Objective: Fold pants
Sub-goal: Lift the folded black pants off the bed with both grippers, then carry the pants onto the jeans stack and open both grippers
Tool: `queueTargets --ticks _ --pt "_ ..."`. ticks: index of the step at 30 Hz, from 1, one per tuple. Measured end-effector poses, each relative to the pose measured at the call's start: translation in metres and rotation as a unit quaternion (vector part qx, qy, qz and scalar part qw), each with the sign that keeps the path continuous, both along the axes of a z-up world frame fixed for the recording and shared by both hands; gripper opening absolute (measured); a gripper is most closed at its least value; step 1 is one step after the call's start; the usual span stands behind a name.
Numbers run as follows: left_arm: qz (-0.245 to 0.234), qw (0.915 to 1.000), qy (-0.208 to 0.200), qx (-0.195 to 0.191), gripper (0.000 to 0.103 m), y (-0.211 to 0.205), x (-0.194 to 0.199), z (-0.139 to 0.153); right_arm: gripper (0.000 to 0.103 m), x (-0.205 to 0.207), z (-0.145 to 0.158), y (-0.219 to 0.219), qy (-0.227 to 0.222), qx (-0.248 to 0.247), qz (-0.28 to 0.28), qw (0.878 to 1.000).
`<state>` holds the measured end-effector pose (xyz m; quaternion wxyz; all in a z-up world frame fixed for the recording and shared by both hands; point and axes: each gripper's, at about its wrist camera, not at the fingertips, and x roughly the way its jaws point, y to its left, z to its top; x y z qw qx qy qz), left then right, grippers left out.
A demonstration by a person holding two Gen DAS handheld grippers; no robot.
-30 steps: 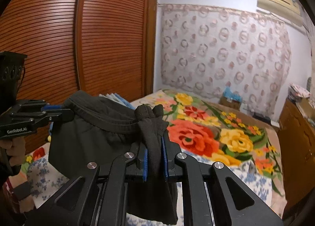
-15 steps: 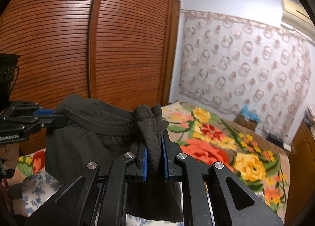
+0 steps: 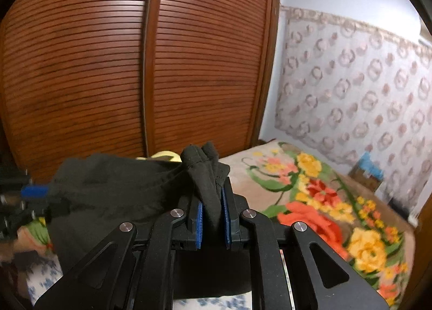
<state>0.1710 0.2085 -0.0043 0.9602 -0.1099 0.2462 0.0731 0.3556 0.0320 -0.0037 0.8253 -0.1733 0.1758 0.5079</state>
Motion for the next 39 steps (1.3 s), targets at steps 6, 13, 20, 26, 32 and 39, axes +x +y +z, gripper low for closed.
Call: queueTargets --ticks 6,13,20,26,32,39 --pt "0.017 0.9997 0.014 -0.014 0.013 0.003 -0.007 -0.015 0.011 0.003 -0.013 0.029 0.016 -0.012 0.011 1.0" --pt "0.036 0.9985 0.034 -0.023 0.013 0.008 -0.008 -0.03 0.035 0.017 -0.02 0.028 0.054 -0.021 -0.003 0.998" --pt "0.043 0.9982 0.042 -0.006 0.015 0.012 0.002 -0.028 0.035 0.022 -0.029 0.0 0.081 -0.019 0.011 0.996" --pt "0.047 0.9974 0.055 -0.004 0.016 0.018 0.008 -0.03 0.035 0.033 -0.056 0.0 0.094 -0.054 -0.018 0.994" --pt "0.045 0.9971 0.062 0.004 0.017 0.015 0.006 -0.029 0.035 0.052 -0.067 -0.004 0.108 -0.06 -0.052 0.991" --pt "0.045 0.997 0.062 0.008 0.024 0.014 0.001 -0.027 0.035 0.038 -0.059 -0.017 0.099 -0.049 -0.062 0.992"
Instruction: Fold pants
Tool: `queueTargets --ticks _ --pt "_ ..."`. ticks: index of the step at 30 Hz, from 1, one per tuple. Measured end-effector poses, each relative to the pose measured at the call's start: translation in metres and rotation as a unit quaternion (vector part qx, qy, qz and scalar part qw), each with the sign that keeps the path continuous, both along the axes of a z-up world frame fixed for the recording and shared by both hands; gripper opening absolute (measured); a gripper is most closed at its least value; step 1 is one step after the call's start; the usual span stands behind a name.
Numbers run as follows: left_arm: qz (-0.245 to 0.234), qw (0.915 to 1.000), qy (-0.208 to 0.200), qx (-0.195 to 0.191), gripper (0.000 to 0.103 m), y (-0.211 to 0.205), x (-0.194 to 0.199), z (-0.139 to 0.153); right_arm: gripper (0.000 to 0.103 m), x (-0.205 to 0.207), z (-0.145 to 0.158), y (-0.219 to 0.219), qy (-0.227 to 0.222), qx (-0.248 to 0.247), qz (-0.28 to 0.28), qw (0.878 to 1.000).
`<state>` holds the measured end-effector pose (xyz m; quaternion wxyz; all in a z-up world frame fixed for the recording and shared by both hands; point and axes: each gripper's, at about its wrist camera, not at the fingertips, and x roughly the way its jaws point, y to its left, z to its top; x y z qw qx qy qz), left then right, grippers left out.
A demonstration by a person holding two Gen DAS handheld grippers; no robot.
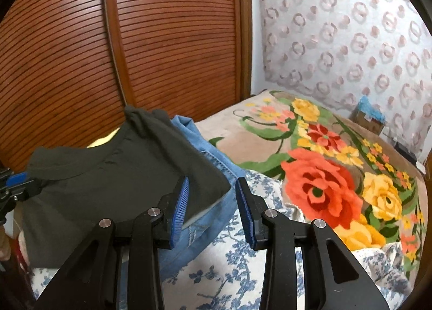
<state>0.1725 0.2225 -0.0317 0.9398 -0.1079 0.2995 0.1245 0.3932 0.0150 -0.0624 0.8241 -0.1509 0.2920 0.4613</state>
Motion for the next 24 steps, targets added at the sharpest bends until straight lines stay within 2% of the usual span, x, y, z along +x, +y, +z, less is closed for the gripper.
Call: queueTargets --ticks 7,11,15,24 --pt "-0.006 0.9998 -0.006 0.016 0.04 -0.008 -0.017 0.007 0.035 -0.028 0.011 -0.016 -0.003 0.016 -0.003 1.0" --pt "-0.012 0.9997 -0.008 0.018 0.043 -0.014 -0.027 0.009 0.035 -0.049 0.017 -0.028 -0.007 0.024 -0.001 1.0" --pt "-0.024 0.9995 -0.012 0.017 0.058 -0.021 -0.039 0.012 0.035 -0.067 0.022 -0.04 -0.01 0.03 -0.001 0.999" --pt "-0.058 0.998 -0.006 0.026 0.06 -0.051 -0.054 0.017 0.036 -0.112 0.026 -0.082 -0.011 0.047 -0.03 0.998"
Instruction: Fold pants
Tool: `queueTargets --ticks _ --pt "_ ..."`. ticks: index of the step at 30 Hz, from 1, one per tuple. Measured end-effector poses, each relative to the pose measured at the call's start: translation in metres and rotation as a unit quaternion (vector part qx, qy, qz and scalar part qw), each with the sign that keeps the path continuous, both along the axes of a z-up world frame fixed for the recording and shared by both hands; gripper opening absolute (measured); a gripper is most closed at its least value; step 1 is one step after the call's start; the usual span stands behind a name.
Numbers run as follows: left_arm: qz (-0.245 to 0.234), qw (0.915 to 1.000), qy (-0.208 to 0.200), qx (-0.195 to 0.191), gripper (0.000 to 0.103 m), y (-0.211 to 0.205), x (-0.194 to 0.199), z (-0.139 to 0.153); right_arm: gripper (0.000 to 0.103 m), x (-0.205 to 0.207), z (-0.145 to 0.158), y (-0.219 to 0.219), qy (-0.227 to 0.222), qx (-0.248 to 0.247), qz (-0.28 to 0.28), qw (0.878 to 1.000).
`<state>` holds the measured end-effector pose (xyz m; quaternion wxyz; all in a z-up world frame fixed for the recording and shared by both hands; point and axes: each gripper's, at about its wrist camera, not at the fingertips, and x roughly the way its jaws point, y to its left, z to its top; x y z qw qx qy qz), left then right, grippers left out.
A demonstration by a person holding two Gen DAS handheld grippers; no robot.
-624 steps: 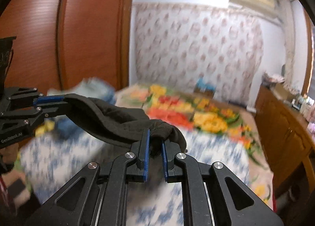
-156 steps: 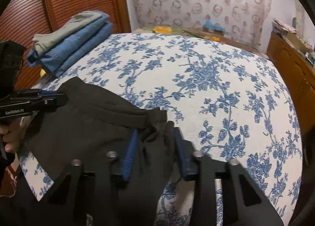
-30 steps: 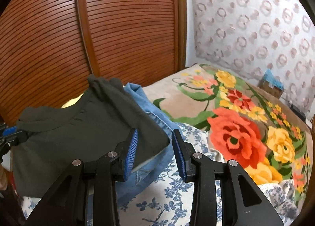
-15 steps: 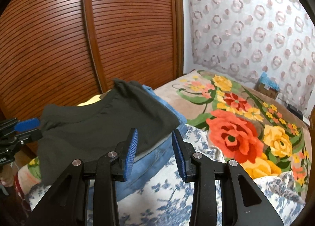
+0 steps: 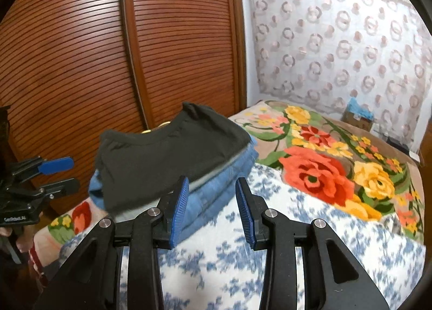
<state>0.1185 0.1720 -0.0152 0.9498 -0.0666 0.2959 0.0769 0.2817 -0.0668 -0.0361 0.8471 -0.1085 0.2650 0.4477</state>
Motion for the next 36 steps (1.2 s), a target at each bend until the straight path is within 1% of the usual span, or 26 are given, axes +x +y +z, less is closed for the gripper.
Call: queueTargets --ticks 2,4,8,12,15,19,23,28,30,36 --pt "-0.012 0.9999 0.002 0.005 0.06 -0.012 -0.002 -0.001 0.038 -0.01 0.0 -0.013 -0.003 0.004 -0.01 1.0" --pt "-0.023 0.9997 -0.001 0.005 0.06 -0.024 -0.005 -0.003 0.043 -0.02 0.001 -0.03 -0.005 0.007 -0.027 1.0" --pt "-0.048 0.9989 0.001 0.005 0.06 -0.049 -0.007 -0.005 0.05 -0.039 0.001 -0.06 -0.009 0.004 -0.059 0.998" --pt "-0.067 0.9976 -0.005 0.014 0.06 -0.073 -0.009 -0.004 0.06 -0.057 0.001 -0.093 -0.018 0.009 -0.093 0.995" --pt "-0.086 0.9962 -0.01 0.003 0.06 -0.086 -0.012 -0.004 0.063 -0.071 -0.001 -0.118 -0.017 0.015 -0.12 0.993" --pt "-0.097 0.9953 -0.01 0.002 0.06 -0.104 -0.017 -0.004 0.068 -0.088 -0.005 -0.144 -0.025 0.01 -0.151 0.988" --pt "-0.118 0.9929 -0.014 -0.004 0.06 -0.12 -0.025 -0.003 0.072 -0.106 -0.008 -0.17 -0.025 0.014 -0.176 0.984" --pt "-0.123 0.9922 -0.02 0.003 0.061 -0.135 -0.036 0.002 0.08 -0.125 -0.009 -0.2 -0.027 0.023 -0.218 0.975" --pt "-0.121 0.9924 -0.02 0.009 0.061 -0.141 -0.043 0.005 0.082 -0.133 -0.01 -0.21 -0.028 0.026 -0.231 0.972" --pt "-0.114 0.9929 -0.029 0.018 0.061 -0.151 -0.054 0.017 0.083 -0.153 0.0 -0.237 -0.039 0.041 -0.269 0.962"
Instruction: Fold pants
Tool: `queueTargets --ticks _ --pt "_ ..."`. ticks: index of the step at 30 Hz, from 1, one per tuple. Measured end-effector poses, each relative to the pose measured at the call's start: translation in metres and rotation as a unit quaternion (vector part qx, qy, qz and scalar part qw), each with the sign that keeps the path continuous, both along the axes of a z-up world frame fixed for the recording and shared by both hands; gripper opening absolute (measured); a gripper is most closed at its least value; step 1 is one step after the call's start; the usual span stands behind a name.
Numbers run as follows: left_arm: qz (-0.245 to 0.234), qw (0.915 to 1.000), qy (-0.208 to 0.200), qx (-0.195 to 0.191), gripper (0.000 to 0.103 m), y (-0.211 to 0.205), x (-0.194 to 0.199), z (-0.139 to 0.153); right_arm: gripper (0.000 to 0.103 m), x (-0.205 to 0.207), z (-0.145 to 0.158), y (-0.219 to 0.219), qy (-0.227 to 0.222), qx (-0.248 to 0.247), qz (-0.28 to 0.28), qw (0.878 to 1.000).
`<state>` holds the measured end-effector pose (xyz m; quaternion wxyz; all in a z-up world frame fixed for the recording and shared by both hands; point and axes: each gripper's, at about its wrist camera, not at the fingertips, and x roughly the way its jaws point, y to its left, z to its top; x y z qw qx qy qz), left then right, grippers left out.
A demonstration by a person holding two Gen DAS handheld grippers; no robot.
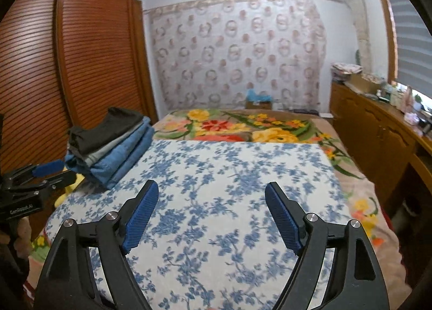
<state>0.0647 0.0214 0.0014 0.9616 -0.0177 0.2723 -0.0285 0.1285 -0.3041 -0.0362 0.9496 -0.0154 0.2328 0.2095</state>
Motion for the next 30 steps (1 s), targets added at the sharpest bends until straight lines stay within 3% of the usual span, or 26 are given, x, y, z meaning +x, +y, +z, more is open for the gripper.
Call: queueTargets --ticks 11,30 --pt "0.025 0.9992 -0.029 0.012 0.061 -0.004 -0.011 0.023 0.083 -0.028 0.024 -0.019 -0.041 0.003 -0.041 0.998" --pt "0.02 0.9991 -0.035 0.009 0.061 -0.005 -0.014 0.024 0.083 -0.034 0.026 -0.024 -0.045 0.005 -0.047 0.998"
